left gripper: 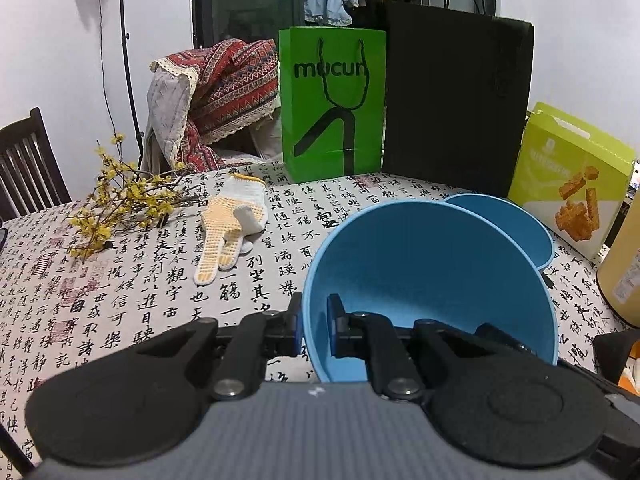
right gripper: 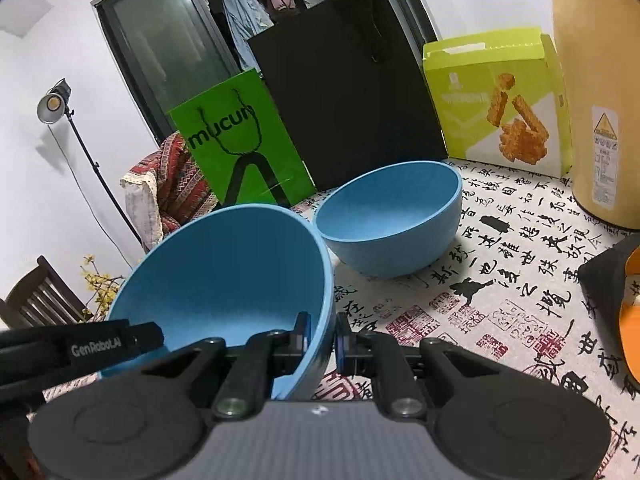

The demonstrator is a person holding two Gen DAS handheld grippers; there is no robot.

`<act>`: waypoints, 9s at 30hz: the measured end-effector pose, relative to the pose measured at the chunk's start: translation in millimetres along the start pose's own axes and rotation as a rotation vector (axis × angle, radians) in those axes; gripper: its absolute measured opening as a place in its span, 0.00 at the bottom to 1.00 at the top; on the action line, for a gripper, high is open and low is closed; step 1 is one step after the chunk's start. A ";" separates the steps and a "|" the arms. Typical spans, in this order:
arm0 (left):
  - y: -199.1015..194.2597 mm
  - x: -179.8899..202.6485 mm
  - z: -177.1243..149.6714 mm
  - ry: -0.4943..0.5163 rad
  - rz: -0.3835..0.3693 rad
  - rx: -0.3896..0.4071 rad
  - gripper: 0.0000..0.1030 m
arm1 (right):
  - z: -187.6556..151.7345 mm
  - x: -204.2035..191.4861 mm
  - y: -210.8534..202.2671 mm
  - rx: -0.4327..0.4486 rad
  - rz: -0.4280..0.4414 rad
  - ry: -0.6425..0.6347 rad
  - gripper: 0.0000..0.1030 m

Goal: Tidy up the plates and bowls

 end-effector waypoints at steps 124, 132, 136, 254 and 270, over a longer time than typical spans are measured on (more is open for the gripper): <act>-160.8 -111.7 -100.7 -0.129 0.032 0.146 0.16 | -107.7 -95.6 -128.0 0.045 0.141 -0.138 0.12; -165.8 -118.4 -107.7 -0.125 0.058 0.145 0.16 | -117.7 -103.4 -131.0 0.037 0.157 -0.150 0.12; -166.6 -121.4 -109.4 -0.128 0.061 0.142 0.16 | -121.2 -105.8 -131.5 0.034 0.160 -0.157 0.12; -233.0 -270.7 -202.8 -0.357 0.204 0.211 0.16 | -239.0 -237.0 -145.0 -0.083 0.386 -0.322 0.12; -236.9 -291.2 -216.2 -0.396 0.227 0.222 0.16 | -251.9 -254.6 -142.3 -0.100 0.414 -0.345 0.12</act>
Point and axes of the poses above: each gripper's, at about its wrist camera, not at the fingertips, and y roughly the way its jaws point, x to its right, z to its top, the point moved 4 cm from there along y, roughly the way its jaws point, and after that the axes turned 13 degrees about y, right-handed, at the moved point
